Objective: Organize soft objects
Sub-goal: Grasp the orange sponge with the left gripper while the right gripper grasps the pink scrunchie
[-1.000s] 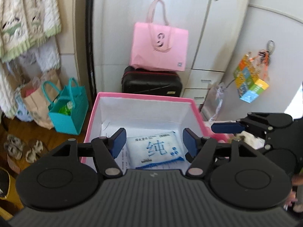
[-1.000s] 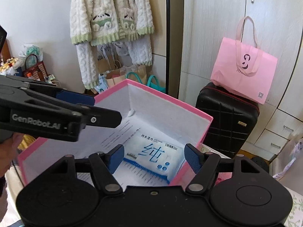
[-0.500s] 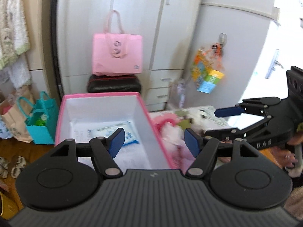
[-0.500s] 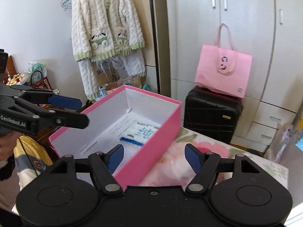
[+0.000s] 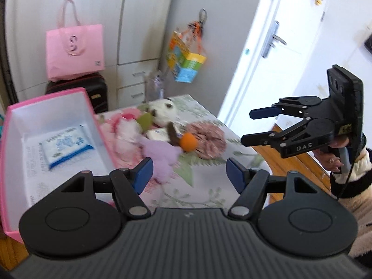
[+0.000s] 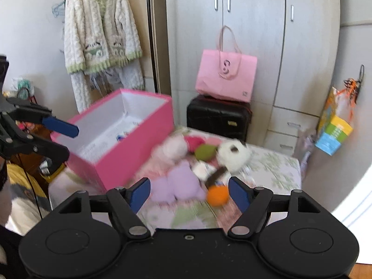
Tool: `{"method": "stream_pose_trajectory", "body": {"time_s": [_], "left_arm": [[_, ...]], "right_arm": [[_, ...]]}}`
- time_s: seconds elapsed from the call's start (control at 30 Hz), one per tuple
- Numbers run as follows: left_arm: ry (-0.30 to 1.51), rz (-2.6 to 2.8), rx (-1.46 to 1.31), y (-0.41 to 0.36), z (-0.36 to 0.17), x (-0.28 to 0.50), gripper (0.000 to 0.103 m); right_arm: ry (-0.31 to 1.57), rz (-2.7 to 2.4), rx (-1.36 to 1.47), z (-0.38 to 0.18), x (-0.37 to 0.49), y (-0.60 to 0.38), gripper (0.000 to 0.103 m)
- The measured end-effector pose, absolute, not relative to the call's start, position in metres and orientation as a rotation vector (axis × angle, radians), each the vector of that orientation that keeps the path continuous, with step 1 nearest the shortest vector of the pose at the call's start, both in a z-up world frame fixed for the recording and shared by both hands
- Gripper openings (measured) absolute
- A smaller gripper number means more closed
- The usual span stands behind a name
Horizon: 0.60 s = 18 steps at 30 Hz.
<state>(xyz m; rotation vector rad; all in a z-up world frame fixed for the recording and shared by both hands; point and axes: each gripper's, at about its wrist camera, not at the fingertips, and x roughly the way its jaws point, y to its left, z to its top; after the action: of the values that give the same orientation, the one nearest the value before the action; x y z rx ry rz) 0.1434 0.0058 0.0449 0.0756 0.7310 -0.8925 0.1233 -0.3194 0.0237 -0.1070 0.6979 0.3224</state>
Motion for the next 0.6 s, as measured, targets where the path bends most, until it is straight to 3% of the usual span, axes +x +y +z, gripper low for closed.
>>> {"method": "stream_pose_trajectory", "body": {"time_s": [0.27,0.6], "left_arm": [[0.766,-0.93,0.129,-0.034,0.021,0.133,0.069],[0.717,-0.886,0.151,-0.095,-0.024,0.157,0.068]], "right_arm": [[0.736,0.314,-0.151,-0.01,0.111,-0.344,0.08],[0.601,0.285,-0.235,-0.061,0.126,-0.358,0.088]]}}
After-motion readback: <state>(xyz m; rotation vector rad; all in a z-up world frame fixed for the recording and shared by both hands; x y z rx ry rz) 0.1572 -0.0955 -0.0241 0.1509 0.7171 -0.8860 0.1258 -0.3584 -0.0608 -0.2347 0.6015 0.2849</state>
